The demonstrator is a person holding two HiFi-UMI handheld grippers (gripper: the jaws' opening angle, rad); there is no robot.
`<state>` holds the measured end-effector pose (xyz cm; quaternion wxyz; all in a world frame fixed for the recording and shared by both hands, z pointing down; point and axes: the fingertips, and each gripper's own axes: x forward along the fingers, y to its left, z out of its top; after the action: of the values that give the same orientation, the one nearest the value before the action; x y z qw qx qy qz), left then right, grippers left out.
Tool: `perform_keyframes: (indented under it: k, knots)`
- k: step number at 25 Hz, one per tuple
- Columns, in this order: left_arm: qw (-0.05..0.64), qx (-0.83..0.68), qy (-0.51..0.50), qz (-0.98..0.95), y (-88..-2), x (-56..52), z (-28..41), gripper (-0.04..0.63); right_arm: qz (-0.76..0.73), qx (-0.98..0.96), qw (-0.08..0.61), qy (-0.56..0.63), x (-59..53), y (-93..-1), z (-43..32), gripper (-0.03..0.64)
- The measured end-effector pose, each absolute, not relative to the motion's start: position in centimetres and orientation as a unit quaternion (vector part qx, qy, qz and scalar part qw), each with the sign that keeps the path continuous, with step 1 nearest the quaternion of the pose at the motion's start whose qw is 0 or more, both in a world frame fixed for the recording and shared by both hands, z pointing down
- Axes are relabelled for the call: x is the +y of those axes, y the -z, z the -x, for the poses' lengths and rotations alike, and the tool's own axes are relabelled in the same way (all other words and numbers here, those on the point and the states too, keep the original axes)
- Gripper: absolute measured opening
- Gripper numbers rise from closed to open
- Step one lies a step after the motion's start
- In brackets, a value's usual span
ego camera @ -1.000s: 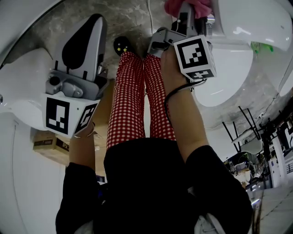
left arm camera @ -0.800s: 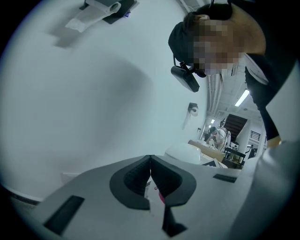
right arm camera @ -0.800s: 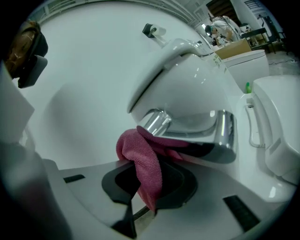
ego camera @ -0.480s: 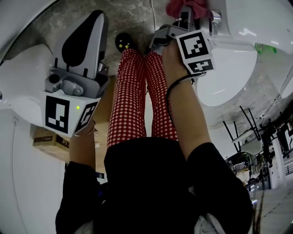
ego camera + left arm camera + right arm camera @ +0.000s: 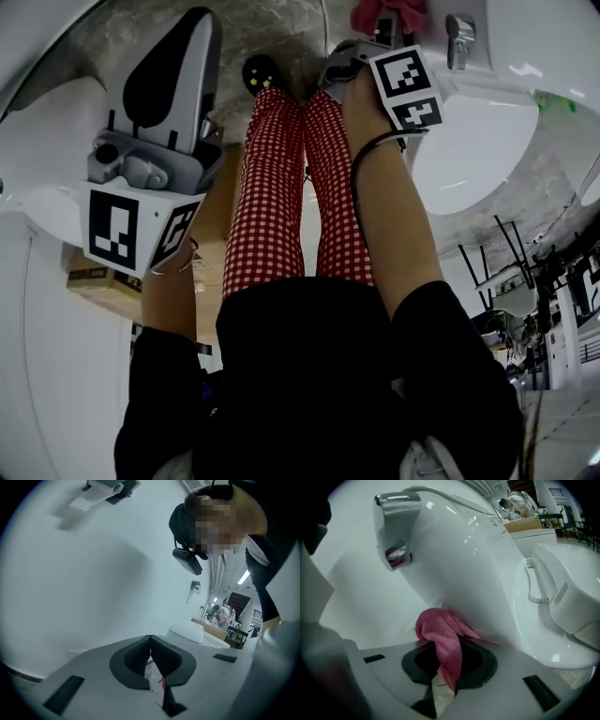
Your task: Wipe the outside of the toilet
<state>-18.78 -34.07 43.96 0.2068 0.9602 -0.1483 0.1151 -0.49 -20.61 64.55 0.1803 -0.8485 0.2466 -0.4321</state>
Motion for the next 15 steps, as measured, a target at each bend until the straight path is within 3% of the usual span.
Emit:
perform_keyframes:
  k: [15]
  knots:
    - [0.215, -0.155, -0.122, -0.956, -44.9, -33.9, 19.5, 0.009, 0.841, 0.265, 0.108, 0.459, -19.8, -68.8, 1.4, 0.078]
